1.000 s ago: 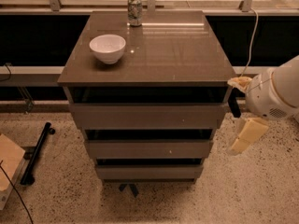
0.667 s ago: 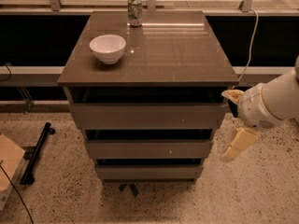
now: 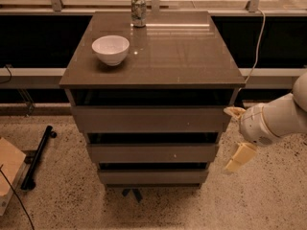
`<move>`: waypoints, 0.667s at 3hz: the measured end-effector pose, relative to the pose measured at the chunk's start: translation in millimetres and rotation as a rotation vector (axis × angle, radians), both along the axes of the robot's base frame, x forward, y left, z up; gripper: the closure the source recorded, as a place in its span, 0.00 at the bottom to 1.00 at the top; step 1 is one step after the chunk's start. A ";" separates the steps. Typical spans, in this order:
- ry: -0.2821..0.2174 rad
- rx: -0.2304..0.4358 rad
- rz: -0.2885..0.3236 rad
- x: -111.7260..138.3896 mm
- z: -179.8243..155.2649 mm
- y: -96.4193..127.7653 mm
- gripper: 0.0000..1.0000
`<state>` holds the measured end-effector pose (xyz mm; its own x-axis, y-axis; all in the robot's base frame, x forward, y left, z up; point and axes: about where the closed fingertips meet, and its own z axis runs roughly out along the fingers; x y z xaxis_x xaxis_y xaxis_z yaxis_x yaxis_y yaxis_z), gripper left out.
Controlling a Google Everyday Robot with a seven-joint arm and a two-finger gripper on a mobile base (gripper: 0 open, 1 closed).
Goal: Open middle drawer
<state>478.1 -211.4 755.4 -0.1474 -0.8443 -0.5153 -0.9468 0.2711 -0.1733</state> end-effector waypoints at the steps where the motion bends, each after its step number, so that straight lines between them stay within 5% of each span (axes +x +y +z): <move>1: -0.006 0.004 -0.028 5.0 -11.1 2.5 0.00; 2: -0.017 -0.009 -0.032 13.8 -34.9 10.2 0.00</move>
Offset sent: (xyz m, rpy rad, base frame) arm 0.0266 0.0165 -0.0663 -0.0265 -0.0361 -0.0443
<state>491.9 -201.2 720.5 -0.1655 -0.8439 -0.5103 -0.9347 0.2992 -0.1917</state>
